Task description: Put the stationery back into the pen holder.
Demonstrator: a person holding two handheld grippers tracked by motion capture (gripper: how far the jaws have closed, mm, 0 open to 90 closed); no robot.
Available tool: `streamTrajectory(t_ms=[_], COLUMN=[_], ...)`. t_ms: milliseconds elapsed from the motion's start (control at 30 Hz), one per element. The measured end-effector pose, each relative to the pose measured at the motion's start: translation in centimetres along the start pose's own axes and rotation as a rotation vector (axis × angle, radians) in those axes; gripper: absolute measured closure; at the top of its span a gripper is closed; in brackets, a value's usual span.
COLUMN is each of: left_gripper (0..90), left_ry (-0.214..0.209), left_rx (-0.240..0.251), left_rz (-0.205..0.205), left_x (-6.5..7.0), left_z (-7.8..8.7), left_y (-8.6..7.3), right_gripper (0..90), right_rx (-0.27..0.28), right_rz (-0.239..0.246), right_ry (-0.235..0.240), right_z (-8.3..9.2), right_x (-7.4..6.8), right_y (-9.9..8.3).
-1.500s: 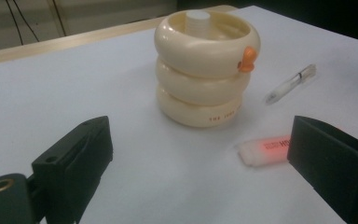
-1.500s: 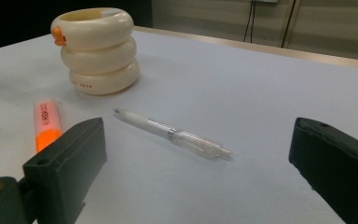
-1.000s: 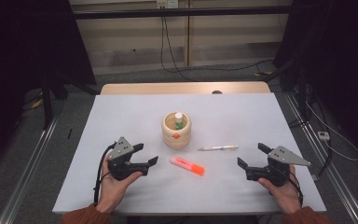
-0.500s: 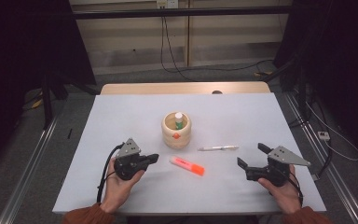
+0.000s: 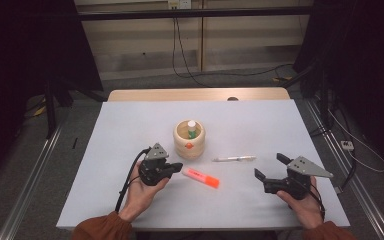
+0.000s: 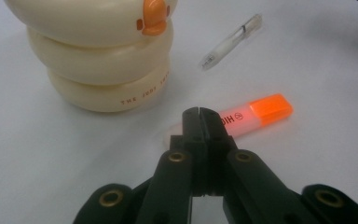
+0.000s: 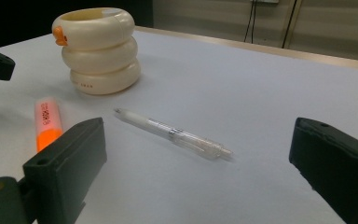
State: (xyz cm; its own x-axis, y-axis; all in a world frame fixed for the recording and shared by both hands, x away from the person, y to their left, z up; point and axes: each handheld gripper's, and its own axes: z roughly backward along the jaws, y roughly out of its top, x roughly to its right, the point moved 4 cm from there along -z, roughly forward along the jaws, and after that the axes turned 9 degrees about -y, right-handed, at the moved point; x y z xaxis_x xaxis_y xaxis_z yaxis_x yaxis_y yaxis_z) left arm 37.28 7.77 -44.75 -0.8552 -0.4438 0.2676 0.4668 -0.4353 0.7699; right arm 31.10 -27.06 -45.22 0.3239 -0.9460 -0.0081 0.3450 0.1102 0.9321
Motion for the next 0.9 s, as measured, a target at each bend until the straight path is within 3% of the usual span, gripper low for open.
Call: streamTrajectory(t_ms=[200, 333, 567, 733, 900], left_gripper=[90.0, 90.0, 90.0, 90.0, 90.0], left_ry=[-0.013, -0.007, -0.005, 0.047, 0.042], left_rx=[-0.052, -0.107, -0.176, -0.210, -0.231], left_rz=[-0.014, -0.084, -0.073, -0.082, -0.067], left_x=[-0.2, -0.1, -0.4, -0.7, -1.0], left_z=[-1.7, -2.8, -4.3, -5.3, -5.6], left_y=[1.0, 1.3, 1.7, 1.7, 1.5], right_gripper=[3.4, 3.5, 3.4, 3.4, 3.4], right_rx=[0.001, 0.003, 0.001, 0.002, 0.002], right_rz=[0.001, -0.002, 0.002, 0.000, 0.000], right_ry=[0.000, -0.003, 0.001, 0.000, 0.002], right_z=[0.0, 0.0, 0.0, 0.0, 0.1], right_x=[0.0, 0.1, 0.0, 0.0, 0.0], right_y=[0.0, 0.0, 0.0, 0.0, 0.0])
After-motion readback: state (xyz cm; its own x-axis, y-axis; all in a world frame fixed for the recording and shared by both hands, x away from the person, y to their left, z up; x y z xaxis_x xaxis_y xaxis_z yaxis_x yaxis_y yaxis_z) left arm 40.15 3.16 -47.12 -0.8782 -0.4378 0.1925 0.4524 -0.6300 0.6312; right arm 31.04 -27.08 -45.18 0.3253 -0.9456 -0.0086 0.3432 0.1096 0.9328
